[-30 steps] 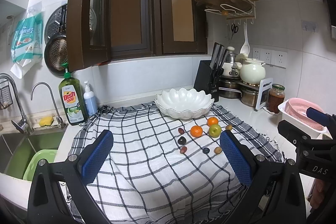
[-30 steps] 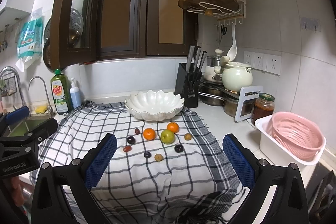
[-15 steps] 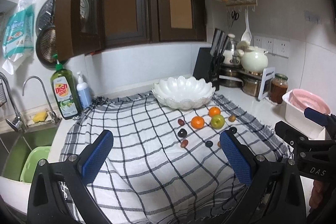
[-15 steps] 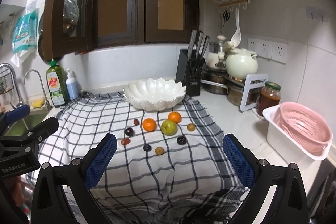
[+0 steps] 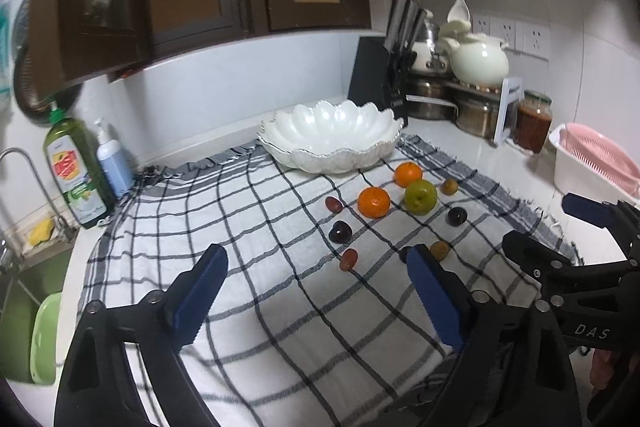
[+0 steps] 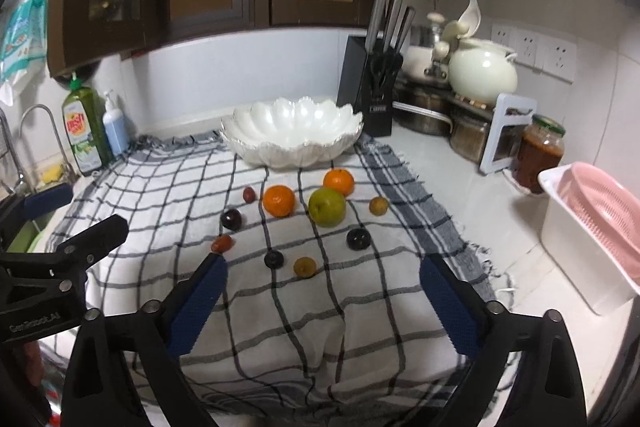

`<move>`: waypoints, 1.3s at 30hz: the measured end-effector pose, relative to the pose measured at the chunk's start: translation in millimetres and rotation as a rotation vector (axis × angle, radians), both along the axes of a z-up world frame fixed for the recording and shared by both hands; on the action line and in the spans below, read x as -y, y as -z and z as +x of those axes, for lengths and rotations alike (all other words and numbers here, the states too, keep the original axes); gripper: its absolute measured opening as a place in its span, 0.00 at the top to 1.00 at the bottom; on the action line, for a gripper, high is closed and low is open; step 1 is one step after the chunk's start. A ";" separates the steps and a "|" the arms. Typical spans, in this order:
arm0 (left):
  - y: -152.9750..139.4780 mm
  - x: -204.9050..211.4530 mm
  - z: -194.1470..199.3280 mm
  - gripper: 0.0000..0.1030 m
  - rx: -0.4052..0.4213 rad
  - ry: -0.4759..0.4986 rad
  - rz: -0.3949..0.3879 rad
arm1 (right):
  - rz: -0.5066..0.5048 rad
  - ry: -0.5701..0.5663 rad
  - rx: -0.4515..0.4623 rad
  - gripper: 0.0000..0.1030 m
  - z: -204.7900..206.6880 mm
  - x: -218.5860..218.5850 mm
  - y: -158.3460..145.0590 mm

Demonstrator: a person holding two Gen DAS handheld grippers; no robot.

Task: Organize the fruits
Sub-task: 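Close the left tool on a red-brown date while the right tool grasps a brown fruit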

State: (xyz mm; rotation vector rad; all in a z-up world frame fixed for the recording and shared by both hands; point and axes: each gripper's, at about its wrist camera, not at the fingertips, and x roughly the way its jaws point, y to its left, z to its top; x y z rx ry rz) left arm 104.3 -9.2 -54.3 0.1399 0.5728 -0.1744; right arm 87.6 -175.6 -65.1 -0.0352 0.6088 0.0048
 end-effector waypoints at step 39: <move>99.4 27.5 117.1 0.78 -0.286 0.290 0.074 | -0.011 0.029 -0.252 0.66 98.4 -24.8 86.6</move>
